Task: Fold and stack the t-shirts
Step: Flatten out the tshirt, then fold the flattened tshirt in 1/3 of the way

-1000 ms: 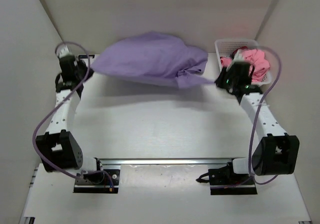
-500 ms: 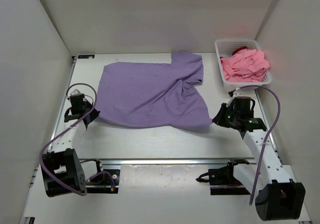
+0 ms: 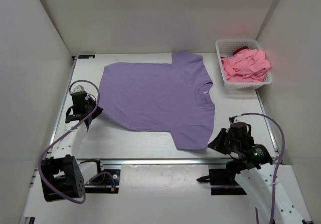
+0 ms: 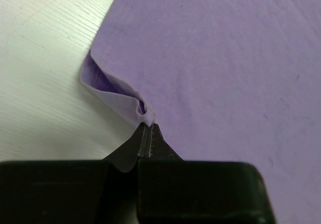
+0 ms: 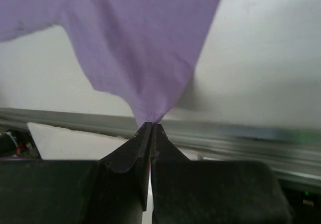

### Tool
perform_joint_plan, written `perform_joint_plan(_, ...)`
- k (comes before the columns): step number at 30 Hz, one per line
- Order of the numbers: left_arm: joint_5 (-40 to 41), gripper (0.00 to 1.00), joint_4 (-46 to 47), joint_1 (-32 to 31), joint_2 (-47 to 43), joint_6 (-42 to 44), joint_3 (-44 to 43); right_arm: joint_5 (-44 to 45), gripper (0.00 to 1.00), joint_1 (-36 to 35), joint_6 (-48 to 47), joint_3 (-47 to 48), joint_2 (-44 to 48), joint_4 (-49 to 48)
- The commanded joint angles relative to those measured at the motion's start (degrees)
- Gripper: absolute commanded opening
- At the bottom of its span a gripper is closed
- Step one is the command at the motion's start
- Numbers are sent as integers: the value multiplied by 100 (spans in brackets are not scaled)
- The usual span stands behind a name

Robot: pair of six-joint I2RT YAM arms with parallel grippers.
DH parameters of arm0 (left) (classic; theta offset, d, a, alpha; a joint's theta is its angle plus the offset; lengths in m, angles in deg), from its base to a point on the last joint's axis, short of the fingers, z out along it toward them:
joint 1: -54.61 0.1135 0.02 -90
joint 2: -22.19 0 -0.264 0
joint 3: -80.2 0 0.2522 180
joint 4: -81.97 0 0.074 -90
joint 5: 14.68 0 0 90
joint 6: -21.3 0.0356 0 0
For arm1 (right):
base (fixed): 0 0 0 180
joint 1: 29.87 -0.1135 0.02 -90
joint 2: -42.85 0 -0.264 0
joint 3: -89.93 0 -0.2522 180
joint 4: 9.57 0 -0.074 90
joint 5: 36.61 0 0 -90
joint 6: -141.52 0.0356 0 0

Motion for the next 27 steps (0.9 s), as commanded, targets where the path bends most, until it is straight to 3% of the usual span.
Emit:
perform_joint_plan(1, 121, 0, -101, -70, -240, 142, -38, 601, 0, -548, 898, 81, -89, -19)
perform_joint_plan(6, 157, 0, -14, 44, -162, 73, 41, 1025, 0, -885, 688, 301, -651, -553)
perform_joint_plan(9, 148, 0, 118, 71, 67, -103, -55, 509, 0, 9, -268, 398, -1451, -1195)
perform_joint_plan(11, 33, 0, 196, 106, 391, -314, -283, -385, 1, 1218, -918, 494, -2107, -1826)
perform_joint_plan(13, 121, 0, 249, 97, 507, -384, -389, -689, 0, 1819, -1270, 765, -2574, -2128)
perform_joint_plan(17, 121, 0, 372, 193, 875, -481, -617, -4, 0, 1753, -1676, 1601, -3490, -2269)
perform_joint_plan(27, 121, 0, 610, 194, 1772, -657, -1039, 68, 1, 1787, -1756, 3042, -5625, -3112)
